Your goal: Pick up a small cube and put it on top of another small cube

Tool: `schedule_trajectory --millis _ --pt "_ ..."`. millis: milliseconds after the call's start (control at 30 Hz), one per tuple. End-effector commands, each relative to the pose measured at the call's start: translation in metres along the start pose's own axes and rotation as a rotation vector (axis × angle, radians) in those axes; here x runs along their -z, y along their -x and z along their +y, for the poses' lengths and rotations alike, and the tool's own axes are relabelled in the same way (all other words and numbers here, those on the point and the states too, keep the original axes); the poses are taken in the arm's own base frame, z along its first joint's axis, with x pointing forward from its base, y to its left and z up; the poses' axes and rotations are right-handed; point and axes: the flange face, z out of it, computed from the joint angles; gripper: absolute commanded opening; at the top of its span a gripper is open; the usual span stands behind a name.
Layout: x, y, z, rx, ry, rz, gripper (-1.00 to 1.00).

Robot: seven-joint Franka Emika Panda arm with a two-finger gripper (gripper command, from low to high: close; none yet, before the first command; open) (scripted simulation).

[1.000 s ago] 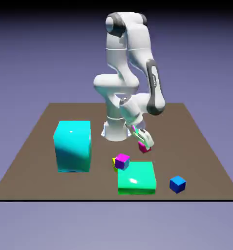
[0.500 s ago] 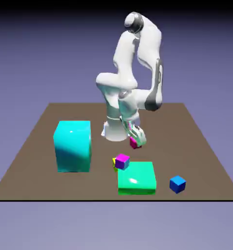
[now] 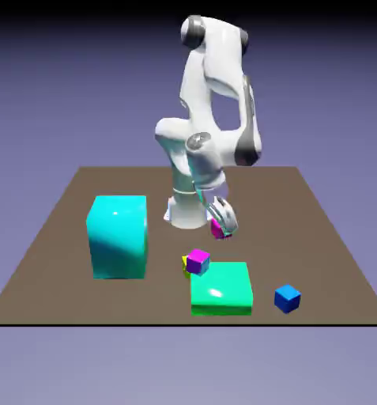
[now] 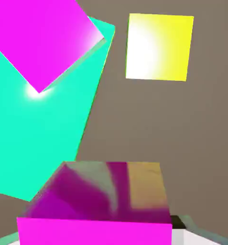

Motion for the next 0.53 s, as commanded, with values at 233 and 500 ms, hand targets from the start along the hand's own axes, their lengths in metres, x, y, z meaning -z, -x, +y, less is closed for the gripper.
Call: schedule_trajectory --millis 233,500 --pt "0.028 -0.023 -0.058 -0.079 -0.046 0.037 -1.0" --pt "-0.017 -0.027 -0.062 -0.079 -0.046 0.037 1.0"
